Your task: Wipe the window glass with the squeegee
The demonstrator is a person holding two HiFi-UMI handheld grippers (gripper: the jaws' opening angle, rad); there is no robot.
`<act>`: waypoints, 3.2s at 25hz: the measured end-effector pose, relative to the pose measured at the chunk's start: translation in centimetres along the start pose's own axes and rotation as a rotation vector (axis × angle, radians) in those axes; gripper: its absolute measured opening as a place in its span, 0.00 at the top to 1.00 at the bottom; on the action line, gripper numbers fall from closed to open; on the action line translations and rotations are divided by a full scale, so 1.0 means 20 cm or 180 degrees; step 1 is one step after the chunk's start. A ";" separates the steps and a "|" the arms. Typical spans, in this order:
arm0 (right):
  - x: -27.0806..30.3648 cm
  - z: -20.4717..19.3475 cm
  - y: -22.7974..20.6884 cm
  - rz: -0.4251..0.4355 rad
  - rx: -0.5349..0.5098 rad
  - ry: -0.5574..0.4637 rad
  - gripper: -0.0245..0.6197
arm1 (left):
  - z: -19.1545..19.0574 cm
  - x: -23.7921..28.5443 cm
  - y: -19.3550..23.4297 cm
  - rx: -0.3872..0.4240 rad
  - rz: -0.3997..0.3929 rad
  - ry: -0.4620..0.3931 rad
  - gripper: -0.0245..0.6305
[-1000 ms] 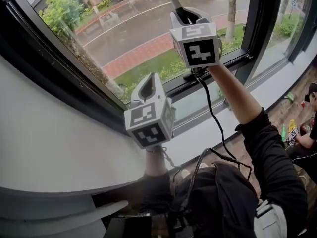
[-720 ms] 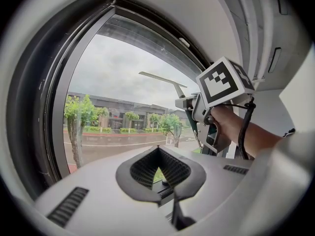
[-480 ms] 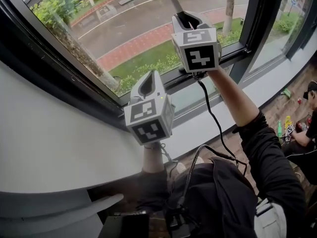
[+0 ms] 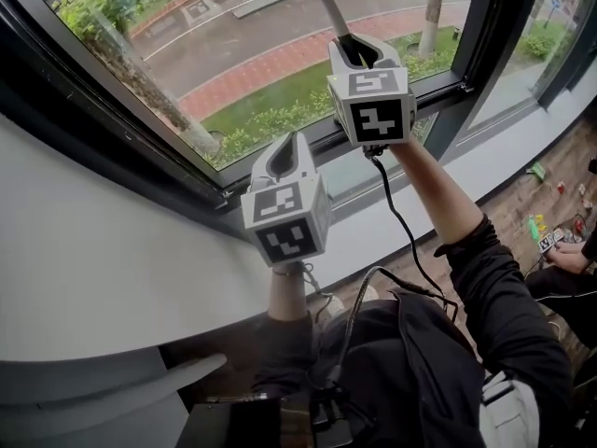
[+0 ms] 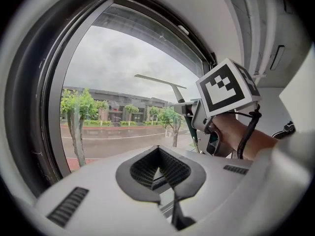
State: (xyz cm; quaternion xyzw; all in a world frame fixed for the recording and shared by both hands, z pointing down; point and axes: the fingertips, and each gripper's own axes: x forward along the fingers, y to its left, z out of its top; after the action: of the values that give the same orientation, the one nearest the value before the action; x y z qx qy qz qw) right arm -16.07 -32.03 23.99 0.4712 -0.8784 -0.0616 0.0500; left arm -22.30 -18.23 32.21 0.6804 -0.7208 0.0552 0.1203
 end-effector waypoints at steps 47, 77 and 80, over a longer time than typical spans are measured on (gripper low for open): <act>-0.12 -0.83 0.14 0.0116 0.0148 0.0913 0.82 | -0.49 0.02 -0.03 -0.0139 -0.0039 0.0582 0.96; -0.18 -1.24 0.16 0.0191 0.0111 0.1514 0.82 | -0.56 0.02 -0.01 -0.0188 0.0022 0.0676 0.96; -0.18 -1.26 0.16 0.0192 0.0103 0.1554 0.82 | -0.55 0.02 -0.01 -0.0190 0.0023 0.0679 0.96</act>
State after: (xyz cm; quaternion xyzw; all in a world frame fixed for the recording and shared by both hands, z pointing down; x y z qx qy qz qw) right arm -13.03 -28.83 49.28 0.4465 -0.8548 0.0696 0.2551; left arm -21.01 -16.02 42.98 0.6641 -0.7077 0.1063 0.2163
